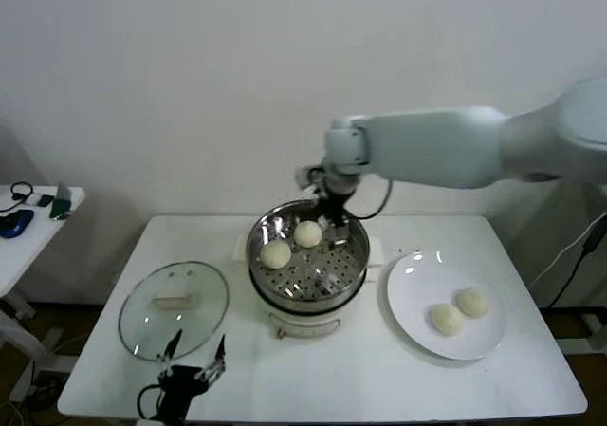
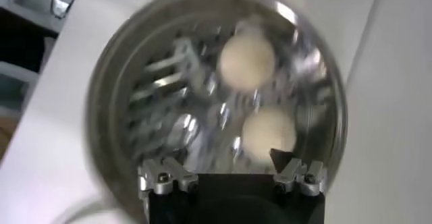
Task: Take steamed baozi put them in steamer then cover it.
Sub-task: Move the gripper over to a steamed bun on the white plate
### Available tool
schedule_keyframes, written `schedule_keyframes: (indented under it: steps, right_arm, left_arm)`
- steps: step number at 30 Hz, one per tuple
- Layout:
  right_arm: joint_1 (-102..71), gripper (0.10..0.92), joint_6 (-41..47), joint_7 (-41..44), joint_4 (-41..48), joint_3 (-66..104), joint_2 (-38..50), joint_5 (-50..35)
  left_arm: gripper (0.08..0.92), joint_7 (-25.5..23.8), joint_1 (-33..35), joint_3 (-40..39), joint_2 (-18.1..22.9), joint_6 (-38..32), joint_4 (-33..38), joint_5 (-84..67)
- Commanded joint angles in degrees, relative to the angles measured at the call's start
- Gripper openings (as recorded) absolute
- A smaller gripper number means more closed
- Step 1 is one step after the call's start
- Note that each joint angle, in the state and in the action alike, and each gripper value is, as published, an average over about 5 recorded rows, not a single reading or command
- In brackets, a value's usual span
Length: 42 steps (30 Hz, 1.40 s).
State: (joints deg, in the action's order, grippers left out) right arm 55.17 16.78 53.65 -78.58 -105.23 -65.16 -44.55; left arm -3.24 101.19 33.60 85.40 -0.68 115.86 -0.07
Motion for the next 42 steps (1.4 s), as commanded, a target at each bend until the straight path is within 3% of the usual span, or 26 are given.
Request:
schedule_keyframes:
  steps: [1,6,14,27,42]
  right_arm:
    - [5.51,0.823,-4.59,3.18,-13.25,-9.81,27.94,12.57]
    - [-4.19,0.823,-3.38,1.28,-13.70,-5.65,34.05,20.67]
    - [-20.10,0.823,-1.56,-1.48,-8.72,5.47,35.79,27.51]
    - [-34.58,0.823,0.01,-4.26,-1.05,18.26,32.53,30.79]
    - [-39.04,0.820,1.22,-6.28,0.97,21.71,30.44,30.52]
  left_arm:
    - [0.823,-0.04,-0.58,-0.02,0.22,-0.13,-0.12,-0.27]
    - [0.823,-0.27,-1.95,0.52,0.21,-0.33,-0.76,-0.81]
    - [0.823,-0.39,-2.94,1.41,0.18,-0.30,-1.60,-1.75]
    - [0.823,-0.32,-2.47,1.35,0.65,-0.55,-2.69,-1.40]
    - [0.823,-0.18,-2.32,1.09,0.54,-0.33,-2.79,-0.32]
